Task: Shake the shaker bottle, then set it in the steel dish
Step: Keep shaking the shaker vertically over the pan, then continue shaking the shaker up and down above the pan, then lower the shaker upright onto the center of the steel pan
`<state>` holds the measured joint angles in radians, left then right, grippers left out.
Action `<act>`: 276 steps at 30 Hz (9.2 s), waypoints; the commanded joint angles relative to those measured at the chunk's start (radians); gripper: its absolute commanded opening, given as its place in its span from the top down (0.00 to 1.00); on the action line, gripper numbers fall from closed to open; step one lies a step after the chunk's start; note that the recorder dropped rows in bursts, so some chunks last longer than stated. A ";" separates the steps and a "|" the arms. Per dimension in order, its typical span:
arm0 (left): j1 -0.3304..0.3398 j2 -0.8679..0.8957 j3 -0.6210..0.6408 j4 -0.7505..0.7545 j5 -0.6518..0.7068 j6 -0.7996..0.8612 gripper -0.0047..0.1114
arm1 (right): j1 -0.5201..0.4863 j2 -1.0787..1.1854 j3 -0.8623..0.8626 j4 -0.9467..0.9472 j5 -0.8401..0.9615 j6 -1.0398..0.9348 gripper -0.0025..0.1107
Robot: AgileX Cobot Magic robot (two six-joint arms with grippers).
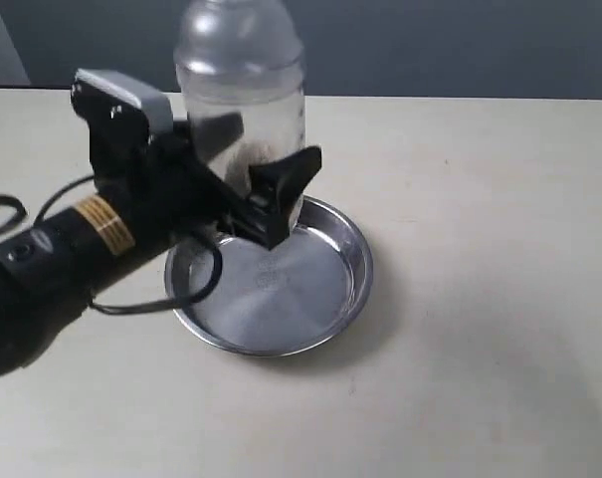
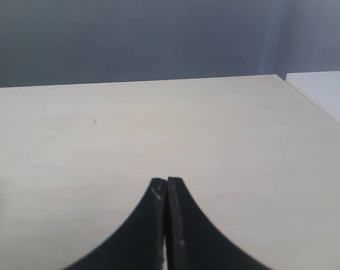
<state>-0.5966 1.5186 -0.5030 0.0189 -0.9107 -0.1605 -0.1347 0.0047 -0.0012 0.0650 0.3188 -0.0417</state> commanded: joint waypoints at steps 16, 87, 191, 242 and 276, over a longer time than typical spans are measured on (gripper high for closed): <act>0.005 0.199 0.005 0.052 -0.015 -0.146 0.96 | -0.003 -0.005 0.001 0.001 -0.014 -0.002 0.99; 0.006 0.103 0.062 0.137 -0.099 -0.040 0.96 | -0.003 -0.005 0.001 0.001 -0.014 -0.002 0.99; -0.003 -0.086 -0.178 0.083 0.352 0.120 0.96 | -0.003 -0.005 0.001 0.001 -0.014 -0.002 0.99; -0.001 0.637 -0.136 -0.141 -0.310 0.109 0.96 | -0.003 -0.005 0.001 0.001 -0.014 -0.002 0.99; -0.003 0.430 -0.001 -0.092 -0.247 0.049 0.09 | -0.003 -0.005 0.001 0.001 -0.014 -0.002 0.99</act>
<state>-0.5977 1.9831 -0.5316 -0.0776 -1.1707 -0.1042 -0.1347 0.0047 -0.0012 0.0650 0.3172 -0.0417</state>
